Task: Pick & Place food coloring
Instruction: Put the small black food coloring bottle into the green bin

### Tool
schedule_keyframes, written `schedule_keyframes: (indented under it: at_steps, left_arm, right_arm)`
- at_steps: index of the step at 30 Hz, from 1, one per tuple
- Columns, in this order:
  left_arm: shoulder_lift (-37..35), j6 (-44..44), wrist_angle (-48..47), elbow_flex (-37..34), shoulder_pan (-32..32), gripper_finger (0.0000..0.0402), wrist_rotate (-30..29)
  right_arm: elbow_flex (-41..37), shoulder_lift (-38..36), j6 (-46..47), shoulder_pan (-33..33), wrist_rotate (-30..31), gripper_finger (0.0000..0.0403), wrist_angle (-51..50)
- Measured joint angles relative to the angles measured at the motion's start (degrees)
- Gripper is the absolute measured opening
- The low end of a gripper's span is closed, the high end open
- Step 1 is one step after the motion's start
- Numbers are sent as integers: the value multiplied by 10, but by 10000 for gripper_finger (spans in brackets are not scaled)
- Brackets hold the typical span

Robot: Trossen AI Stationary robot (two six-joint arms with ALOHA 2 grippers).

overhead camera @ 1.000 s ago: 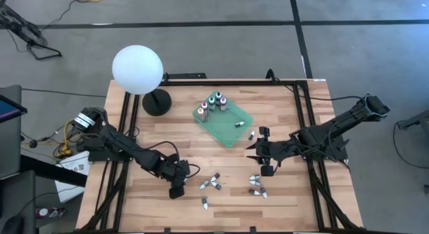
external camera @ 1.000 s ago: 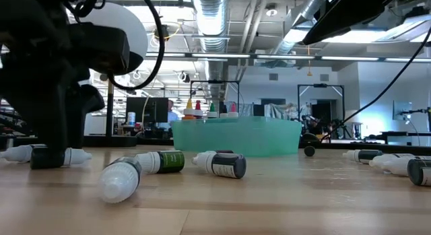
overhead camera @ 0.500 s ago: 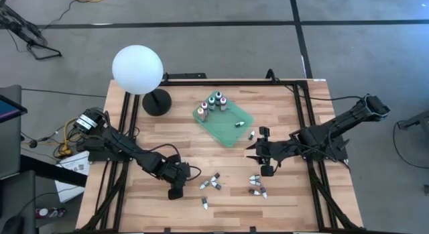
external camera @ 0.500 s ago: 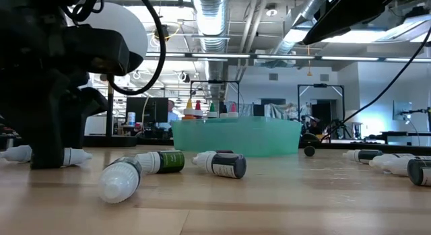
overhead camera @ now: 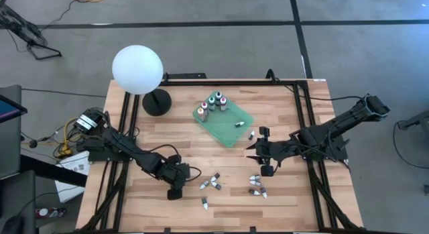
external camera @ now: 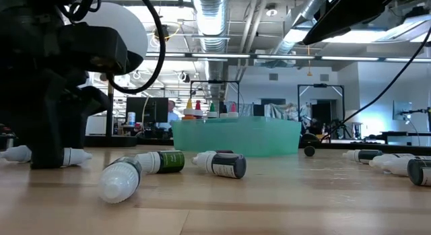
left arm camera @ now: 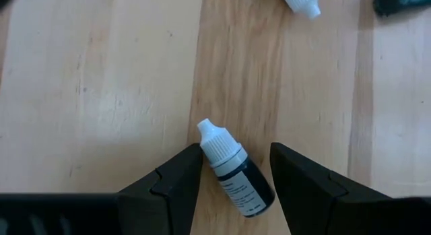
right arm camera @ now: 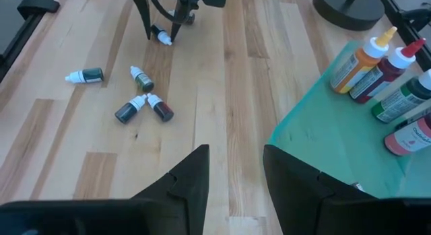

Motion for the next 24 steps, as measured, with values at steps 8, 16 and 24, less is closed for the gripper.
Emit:
schedule_keyframes:
  at_steps: [8,16,24]
  left_arm:
    - [0,-14,-9,0,0,174,1]
    - [0,-15,-9,0,0,174,2]
    - [1,-15,-11,0,0,173,0]
  right_arm:
    - [0,0,0,0,0,134,0]
    - [0,0,1,0,0,133,0]
    - [0,0,1,0,0,133,0]
